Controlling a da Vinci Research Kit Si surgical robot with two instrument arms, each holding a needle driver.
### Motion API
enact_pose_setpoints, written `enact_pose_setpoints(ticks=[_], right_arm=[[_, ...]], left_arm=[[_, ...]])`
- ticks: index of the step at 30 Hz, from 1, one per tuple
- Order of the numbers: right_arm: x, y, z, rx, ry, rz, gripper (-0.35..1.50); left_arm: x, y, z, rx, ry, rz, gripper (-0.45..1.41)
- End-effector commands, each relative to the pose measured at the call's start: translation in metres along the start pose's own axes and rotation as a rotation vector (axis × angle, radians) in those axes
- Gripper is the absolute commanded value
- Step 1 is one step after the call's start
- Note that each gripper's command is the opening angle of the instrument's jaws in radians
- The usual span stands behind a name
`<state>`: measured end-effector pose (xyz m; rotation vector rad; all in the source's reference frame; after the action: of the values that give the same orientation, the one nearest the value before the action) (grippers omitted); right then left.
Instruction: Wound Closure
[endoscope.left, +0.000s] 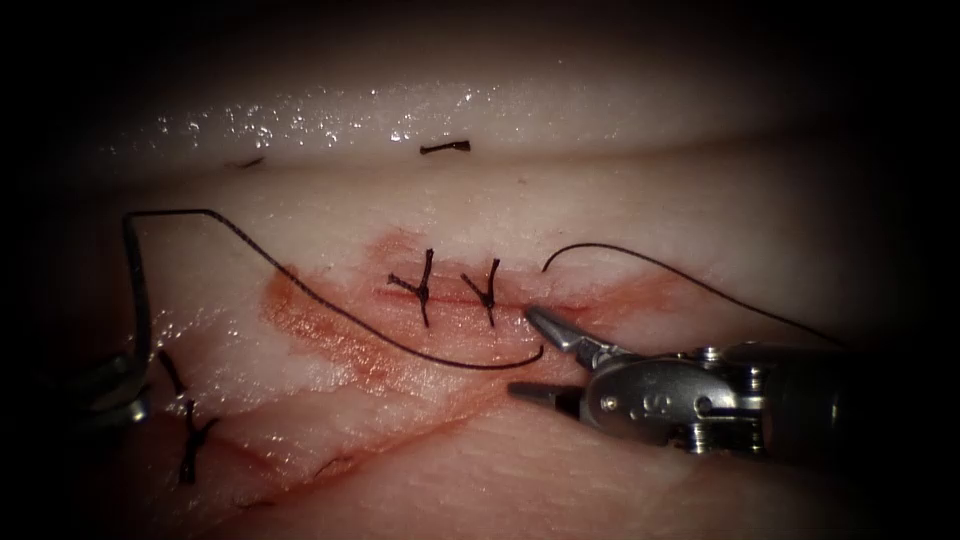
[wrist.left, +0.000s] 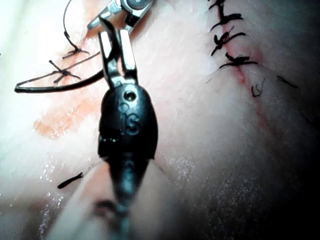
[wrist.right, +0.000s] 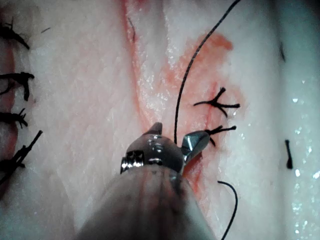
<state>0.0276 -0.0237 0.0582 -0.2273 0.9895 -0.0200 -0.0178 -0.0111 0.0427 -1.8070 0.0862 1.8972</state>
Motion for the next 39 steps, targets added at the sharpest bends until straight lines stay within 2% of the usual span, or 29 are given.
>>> enact_pose_setpoints(ticks=[1,5,9,11,13,15,18,21,22,23,24,25,27,29,30,32,35,38,39], right_arm=[[0.0004,-0.0004,0.0014,0.023,-0.007,-0.009,-0.35],[0.0006,-0.001,0.0013,0.096,-0.037,-0.042,-0.35],[0.0031,-0.002,-0.0003,0.096,-0.034,-0.036,-0.35],[0.0062,-0.0035,-0.0015,0.105,-0.025,-0.031,-0.35],[0.0115,-0.0063,-0.0026,0.116,0.004,-0.032,-0.35],[0.0156,-0.0084,-0.003,0.134,0.017,-0.04,-0.35],[0.0194,-0.0101,-0.0031,0.154,0.049,-0.031,-0.35],[0.0207,-0.0099,-0.0031,0.153,0.05,-0.064,-0.35],[0.0205,-0.0087,-0.0031,0.149,0.043,-0.055,0.31],[0.0201,-0.0079,-0.0032,0.139,0.043,-0.057,0.79],[0.0195,-0.0069,-0.0034,0.12,0.044,-0.064,1.16],[0.0184,-0.0054,-0.004,0.077,0.054,-0.078,1.35],[0.0165,-0.0033,-0.0051,-0.003,0.078,-0.075,1.48],[0.0152,-0.0024,-0.0059,-0.024,0.084,-0.082,1.48],[0.0146,-0.002,-0.0063,-0.03,0.082,-0.082,1.48],[0.0125,-0.0012,-0.0071,-0.059,0.046,-0.086,1.48],[0.0094,-0.0004,-0.0069,-0.071,0.019,-0.092,1.48],[0.0071,-0.0002,-0.0056,-0.081,0.023,-0.093,1.48],[0.0056,-0.0003,-0.0043,-0.086,0.023,-0.102,1.48]], left_arm=[[-0.0007,0.0002,0.0005,-0.003,0.001,-0.001,-0.45],[-0.0007,0.0002,0.0006,-0.009,0.002,-0.001,-0.45],[-0.0013,-0.0001,0.0016,-0.017,-0.007,-0.001,-0.45],[-0.002,-0.0006,0.0029,-0.026,-0.025,0.0,-0.45],[-0.0032,-0.0012,0.0049,-0.034,-0.044,0.002,-0.45],[-0.0042,-0.0011,0.006,-0.033,-0.049,0.009,-0.45],[-0.0051,-0.0003,0.0062,-0.037,-0.063,0.022,-0.45],[-0.0051,0.0001,0.0057,-0.04,-0.061,0.025,-0.45],[-0.0049,0.0,0.0053,-0.029,-0.07,0.023,-0.45],[-0.0048,-0.0003,0.0049,-0.019,-0.077,0.033,-0.45],[-0.0046,-0.0005,0.0046,-0.015,-0.082,0.03,-0.45],[-0.0042,-0.0013,0.0037,0.002,-0.098,0.041,-0.45],[-0.0036,-0.0029,0.0023,0.051,-0.119,0.099,-0.45],[-0.0031,-0.0045,0.0009,0.134,-0.195,0.256,-0.45],[-0.0028,-0.0054,-0.0001,0.2,-0.264,0.341,-0.45],[-0.0027,-0.0072,-0.0021,0.258,-0.284,0.364,-0.45],[-0.0034,-0.0082,-0.0034,0.285,-0.303,0.382,-0.45],[-0.0041,-0.008,-0.0032,0.281,-0.294,0.4,-0.45],[-0.0045,-0.0077,-0.0028,0.277,-0.286,0.396,-0.45]])
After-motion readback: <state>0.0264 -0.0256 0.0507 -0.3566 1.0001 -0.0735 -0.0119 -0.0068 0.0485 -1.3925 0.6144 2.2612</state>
